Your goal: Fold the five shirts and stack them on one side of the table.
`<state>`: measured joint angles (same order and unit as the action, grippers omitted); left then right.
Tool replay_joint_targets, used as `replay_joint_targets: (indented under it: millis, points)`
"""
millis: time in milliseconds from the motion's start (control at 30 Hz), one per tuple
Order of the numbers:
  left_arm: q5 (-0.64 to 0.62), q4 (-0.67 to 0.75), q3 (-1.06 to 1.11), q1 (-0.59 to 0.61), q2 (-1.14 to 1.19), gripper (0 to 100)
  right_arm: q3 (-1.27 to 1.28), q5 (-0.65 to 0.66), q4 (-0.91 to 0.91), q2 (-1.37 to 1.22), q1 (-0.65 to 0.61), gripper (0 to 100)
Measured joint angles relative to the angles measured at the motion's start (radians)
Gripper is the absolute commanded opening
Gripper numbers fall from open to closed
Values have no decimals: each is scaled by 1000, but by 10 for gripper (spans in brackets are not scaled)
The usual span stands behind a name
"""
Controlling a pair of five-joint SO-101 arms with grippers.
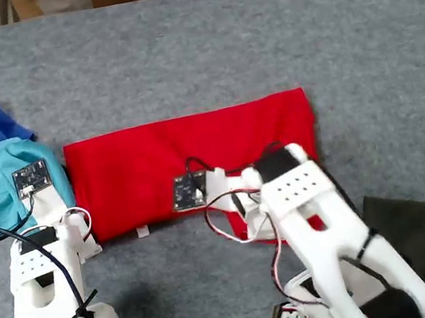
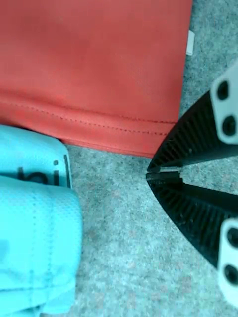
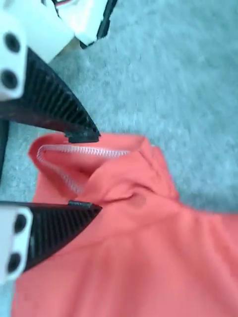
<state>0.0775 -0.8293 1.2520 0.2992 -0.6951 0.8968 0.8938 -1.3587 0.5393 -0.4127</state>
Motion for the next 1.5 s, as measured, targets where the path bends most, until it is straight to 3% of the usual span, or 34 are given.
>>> replay_joint_targets:
  millis: [167,333,567,1233,1367,1500]
  points:
    - [0,0,0,0,0,19,-44,0,60,-8,123,4]
    - [0,0,0,0,0,19,-81,0,149,-143,196,26]
    - [0,0,0,0,0,19,-81,0,247,-368,203,4]
    - [0,0,0,0,0,19,201,0,270,-172,153,5]
    - [0,0,0,0,0,19,180,-32,255,-167,140,5]
    - [0,-3,0,0,-6,19,28,-40,124,-147,189,5]
